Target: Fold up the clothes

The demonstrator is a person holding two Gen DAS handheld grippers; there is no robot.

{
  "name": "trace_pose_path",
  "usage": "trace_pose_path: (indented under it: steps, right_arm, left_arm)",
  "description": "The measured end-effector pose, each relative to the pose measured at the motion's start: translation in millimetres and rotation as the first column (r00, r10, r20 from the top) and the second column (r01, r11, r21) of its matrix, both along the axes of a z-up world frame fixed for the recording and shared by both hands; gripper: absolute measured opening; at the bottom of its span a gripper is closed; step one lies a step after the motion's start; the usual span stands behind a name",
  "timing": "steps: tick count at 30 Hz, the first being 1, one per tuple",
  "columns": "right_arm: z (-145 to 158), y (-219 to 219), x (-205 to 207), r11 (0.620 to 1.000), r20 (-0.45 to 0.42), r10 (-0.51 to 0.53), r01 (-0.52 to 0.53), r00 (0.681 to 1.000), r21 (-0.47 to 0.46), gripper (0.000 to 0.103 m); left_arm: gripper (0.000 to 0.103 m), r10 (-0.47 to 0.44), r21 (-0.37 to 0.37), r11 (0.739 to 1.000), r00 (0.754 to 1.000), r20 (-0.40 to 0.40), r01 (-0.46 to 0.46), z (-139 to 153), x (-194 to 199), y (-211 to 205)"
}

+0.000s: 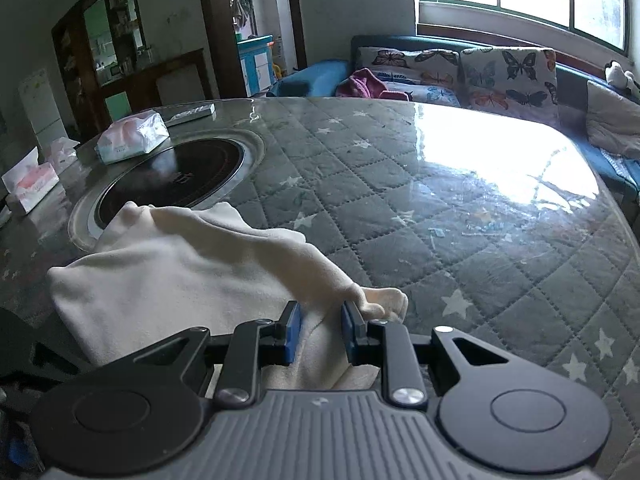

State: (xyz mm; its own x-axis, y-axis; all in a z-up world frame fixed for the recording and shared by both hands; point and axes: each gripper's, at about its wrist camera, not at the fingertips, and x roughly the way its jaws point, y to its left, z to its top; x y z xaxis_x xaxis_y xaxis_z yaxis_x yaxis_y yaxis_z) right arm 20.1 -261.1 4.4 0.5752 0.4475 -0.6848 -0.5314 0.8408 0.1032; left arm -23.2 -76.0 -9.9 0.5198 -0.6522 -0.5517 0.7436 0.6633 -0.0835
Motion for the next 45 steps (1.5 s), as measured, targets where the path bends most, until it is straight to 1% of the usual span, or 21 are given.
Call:
trace_pose_path:
  steps: [2,4,6,9,12,14,17,20,23,27,29,33,35,38,40,42,45]
  right_arm:
    - [5,6,-1,1.000,0.011,0.018,-0.018,1.000,0.001,0.022]
    - [10,12,-2,0.999,0.021,0.035,-0.035,0.999,0.002,0.023]
    - [14,17,-4,0.999,0.032,0.053,-0.053,0.998,0.002,0.023]
    - [22,26,-5,0.997,0.047,0.079,-0.080,0.996,0.003,0.023]
    - [24,42,-4,0.993,0.056,0.118,-0.118,0.991,0.002,0.023]
    - [24,59,0,0.988,0.056,0.155,-0.155,0.986,0.002,0.023]
    - [18,82,7,0.983,0.049,0.183,-0.183,0.982,-0.007,0.023]
    - [11,107,13,0.976,0.043,0.216,-0.215,0.976,-0.010,0.022]
    - [4,123,17,0.970,0.043,0.243,-0.243,0.969,-0.016,0.021]
    - [-6,141,24,0.967,0.051,0.251,-0.248,0.967,-0.056,0.020]
    - [-7,143,28,0.970,0.052,0.242,-0.239,0.969,-0.051,0.019]
    - [3,141,26,0.968,0.056,0.252,-0.251,0.966,-0.023,0.019]
    - [11,143,18,0.955,0.059,0.296,-0.295,0.953,-0.028,0.019]
    - [16,153,6,0.926,0.051,0.377,-0.374,0.925,-0.051,0.019]
    - [13,163,2,0.909,0.043,0.414,-0.411,0.909,-0.065,0.019]
    - [7,174,2,0.901,0.033,0.432,-0.429,0.901,-0.068,0.019]
    - [-3,190,7,0.904,0.028,0.425,-0.422,0.905,-0.075,0.021]
  left_arm:
    - [0.024,0.039,-0.003,0.999,0.999,0.013,-0.039,5,0,10]
    - [0.024,0.101,-0.002,0.995,0.995,0.021,-0.101,10,3,26]
    - [0.027,0.174,0.004,0.985,0.984,0.027,-0.174,13,5,44]
    - [0.027,0.287,0.013,0.958,0.957,0.031,-0.288,18,9,73]
    - [0.027,0.371,0.023,0.928,0.928,0.022,-0.371,17,9,100]
    - [0.027,0.407,0.030,0.913,0.913,0.012,-0.407,14,5,112]
    - [0.027,0.454,0.042,0.890,0.891,-0.010,-0.454,10,6,127]
    - [0.027,0.485,0.038,0.874,0.874,-0.030,-0.484,6,-1,138]
    - [0.027,0.501,0.023,0.866,0.864,-0.044,-0.500,5,-7,149]
    - [0.027,0.520,0.013,0.854,0.852,-0.066,-0.520,4,-9,158]
    - [0.027,0.523,0.010,0.852,0.849,-0.068,-0.524,3,-11,158]
    - [0.027,0.530,-0.003,0.847,0.845,-0.071,-0.531,3,-13,160]
    - [0.027,0.532,-0.009,0.845,0.843,-0.073,-0.534,4,-15,162]
    - [0.027,0.536,-0.010,0.843,0.841,-0.070,-0.538,5,-16,160]
    - [0.028,0.536,-0.013,0.843,0.841,-0.073,-0.538,5,-17,160]
    - [0.028,0.535,-0.010,0.843,0.841,-0.077,-0.537,3,-19,160]
    - [0.029,0.531,-0.001,0.846,0.844,-0.075,-0.533,1,-23,159]
